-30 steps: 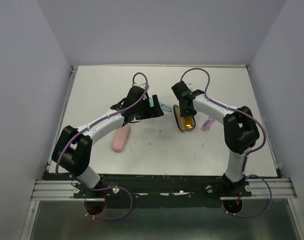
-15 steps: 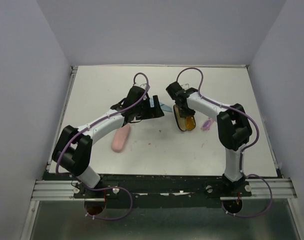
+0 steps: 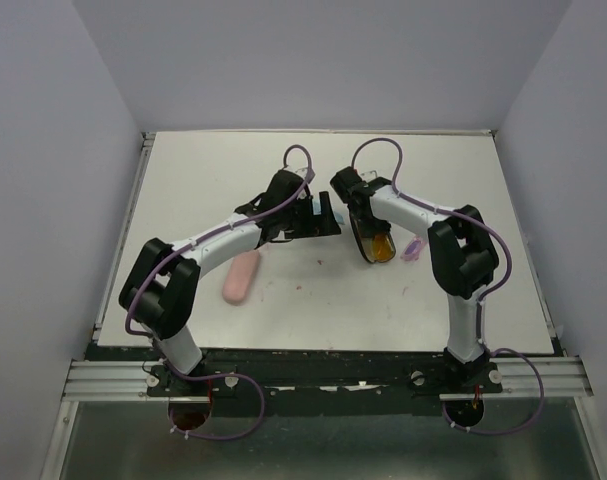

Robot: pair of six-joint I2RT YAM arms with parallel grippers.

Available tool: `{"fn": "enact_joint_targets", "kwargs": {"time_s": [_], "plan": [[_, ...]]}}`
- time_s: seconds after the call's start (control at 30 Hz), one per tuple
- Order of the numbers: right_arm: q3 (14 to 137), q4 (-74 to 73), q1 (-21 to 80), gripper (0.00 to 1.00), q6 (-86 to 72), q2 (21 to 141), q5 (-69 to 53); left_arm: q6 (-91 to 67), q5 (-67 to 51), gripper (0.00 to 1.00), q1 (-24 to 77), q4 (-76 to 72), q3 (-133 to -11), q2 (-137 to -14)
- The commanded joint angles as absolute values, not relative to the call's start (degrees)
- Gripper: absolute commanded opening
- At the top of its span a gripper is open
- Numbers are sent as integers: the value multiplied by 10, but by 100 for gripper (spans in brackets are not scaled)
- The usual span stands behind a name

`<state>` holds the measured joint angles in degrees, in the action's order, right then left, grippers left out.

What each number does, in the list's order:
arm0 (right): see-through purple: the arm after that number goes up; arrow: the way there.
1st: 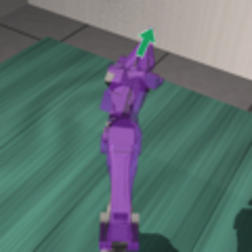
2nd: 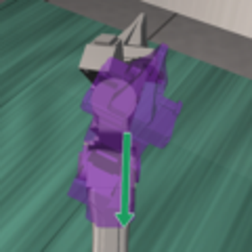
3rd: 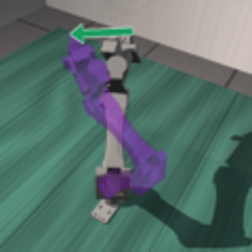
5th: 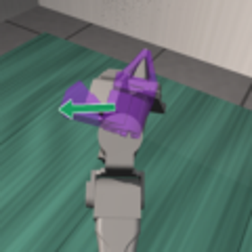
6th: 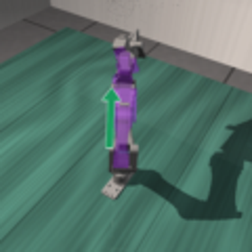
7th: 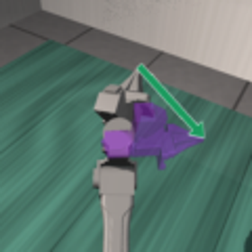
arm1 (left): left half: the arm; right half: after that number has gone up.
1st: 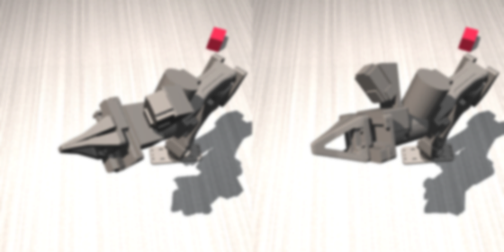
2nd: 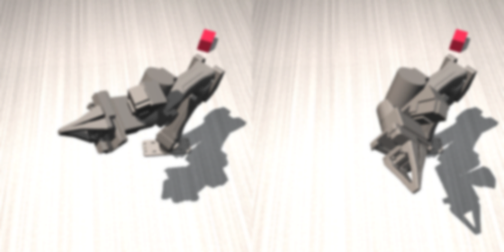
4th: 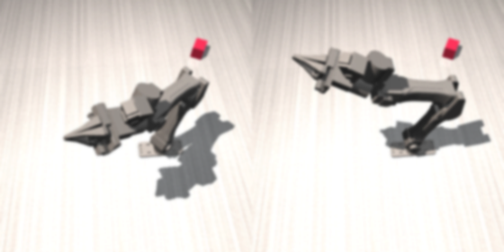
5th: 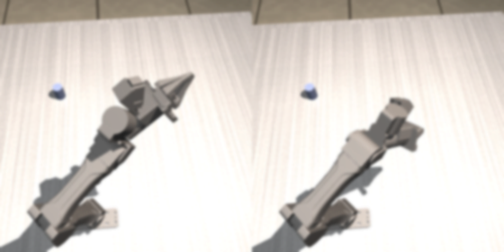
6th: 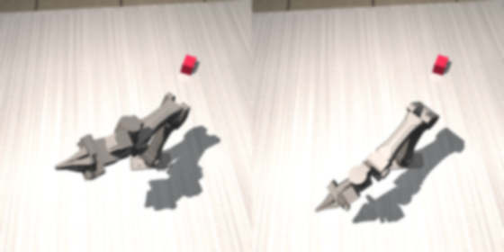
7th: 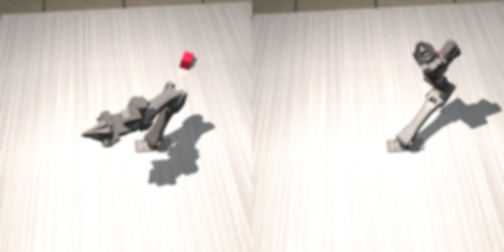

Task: Organize the sunglasses
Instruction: Place the sunglasses in the sunglasses case.

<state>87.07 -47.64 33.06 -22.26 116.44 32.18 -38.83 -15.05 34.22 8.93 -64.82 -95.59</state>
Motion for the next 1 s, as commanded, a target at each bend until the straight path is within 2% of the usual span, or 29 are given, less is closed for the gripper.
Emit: {"fn": "enact_joint_targets", "kwargs": {"time_s": [0.0,0.23,0.97], "plan": [[881,-472,335,38,-212,1169,338,-389,-189,99,354,69,-681,-983],[870,-456,335,50,-198,1153,315,-389,-189,99,356,71,-688,-993],[831,-411,335,55,-183,1087,248,-398,-192,99,357,69,-678,-996]]}}
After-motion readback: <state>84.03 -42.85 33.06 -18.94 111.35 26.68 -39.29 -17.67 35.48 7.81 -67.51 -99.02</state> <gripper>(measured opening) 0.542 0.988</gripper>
